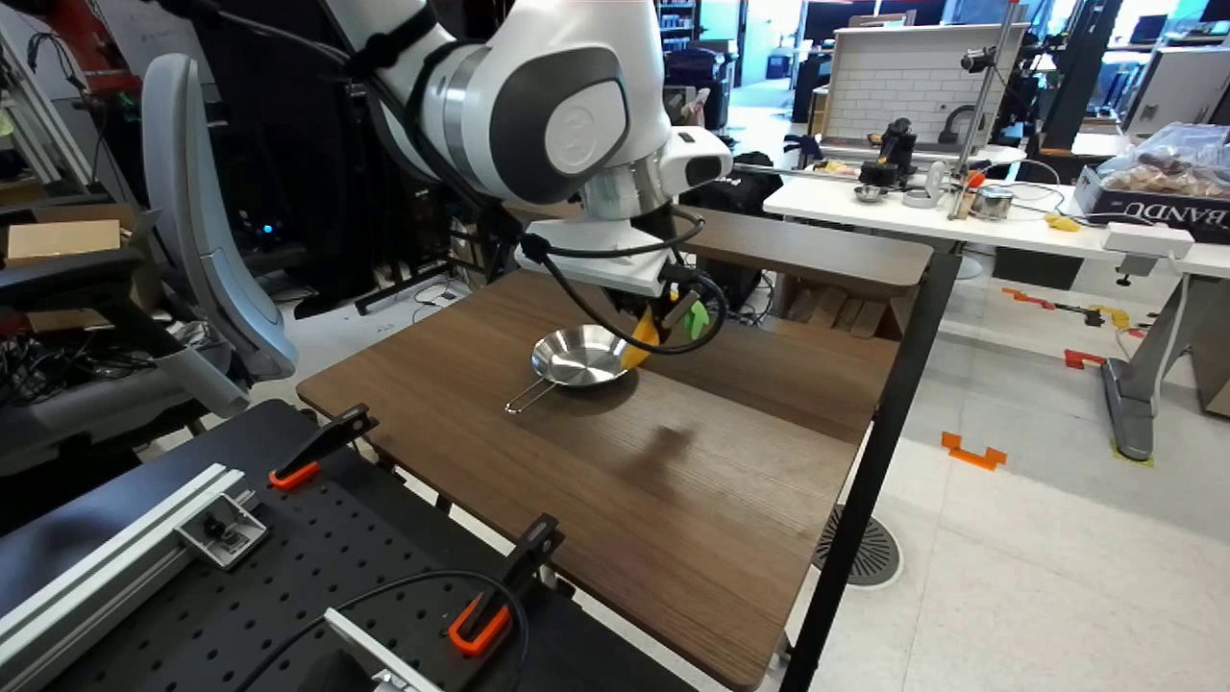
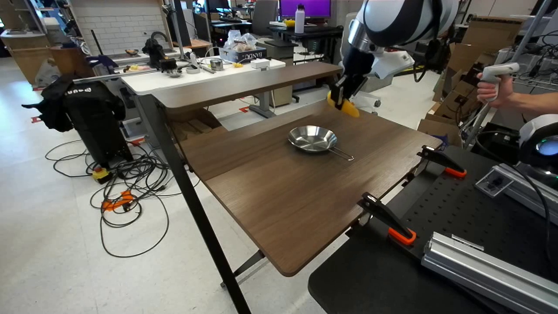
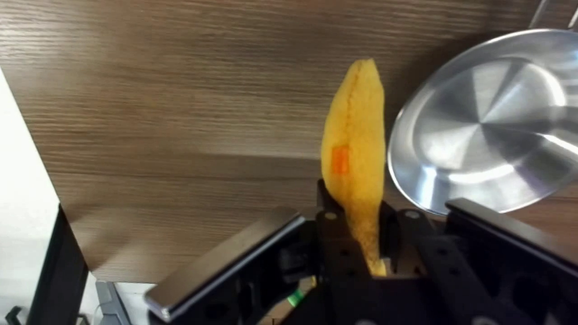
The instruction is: Put the yellow toy into the pan.
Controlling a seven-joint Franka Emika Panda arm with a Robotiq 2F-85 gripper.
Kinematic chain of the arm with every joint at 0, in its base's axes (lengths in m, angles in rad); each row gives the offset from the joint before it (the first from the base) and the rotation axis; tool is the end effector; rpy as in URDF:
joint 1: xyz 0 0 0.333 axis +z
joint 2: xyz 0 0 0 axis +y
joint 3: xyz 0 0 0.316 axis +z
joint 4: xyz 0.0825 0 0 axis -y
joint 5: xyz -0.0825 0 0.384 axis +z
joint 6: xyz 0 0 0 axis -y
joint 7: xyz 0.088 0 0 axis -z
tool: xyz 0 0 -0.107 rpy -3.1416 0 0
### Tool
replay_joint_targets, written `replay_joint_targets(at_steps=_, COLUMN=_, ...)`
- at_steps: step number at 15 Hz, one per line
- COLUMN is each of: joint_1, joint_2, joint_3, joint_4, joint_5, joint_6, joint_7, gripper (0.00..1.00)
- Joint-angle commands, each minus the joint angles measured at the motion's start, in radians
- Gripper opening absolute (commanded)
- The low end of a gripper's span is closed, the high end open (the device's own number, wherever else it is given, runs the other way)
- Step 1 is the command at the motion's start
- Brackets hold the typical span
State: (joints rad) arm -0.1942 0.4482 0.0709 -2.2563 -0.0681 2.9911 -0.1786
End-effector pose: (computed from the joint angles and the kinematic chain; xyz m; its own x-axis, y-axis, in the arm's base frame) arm 0.5596 -0.0641 0.1920 0.9533 0.1121 0.2804 0.1024 -0.9935 0.0488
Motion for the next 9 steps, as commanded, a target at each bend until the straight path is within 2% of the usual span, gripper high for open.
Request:
replay_joint_targets(at_steps=1, joint_1=0.007, joint_2=-0.054, joint_3=0.048, joint_4=-0.047, joint_5=0.028, joint_6=-0.010, joint_7=-0.024, gripper=0.03)
replay_joint_targets(at_steps=5, joint_1=0.003, joint_2=-0.056, joint_3=0.107, joint_4=-0.061, joint_5=0.045, joint_6=-0.027, joint_7=-0.031, gripper=0.03)
replay_joint_targets(at_steps=9, joint_1=0.014, joint_2=-0.046, joint_3=0.129, joint_4=-0.063, joint_5=0.051, joint_6=-0.032, joint_7=-0.026, gripper=0.03)
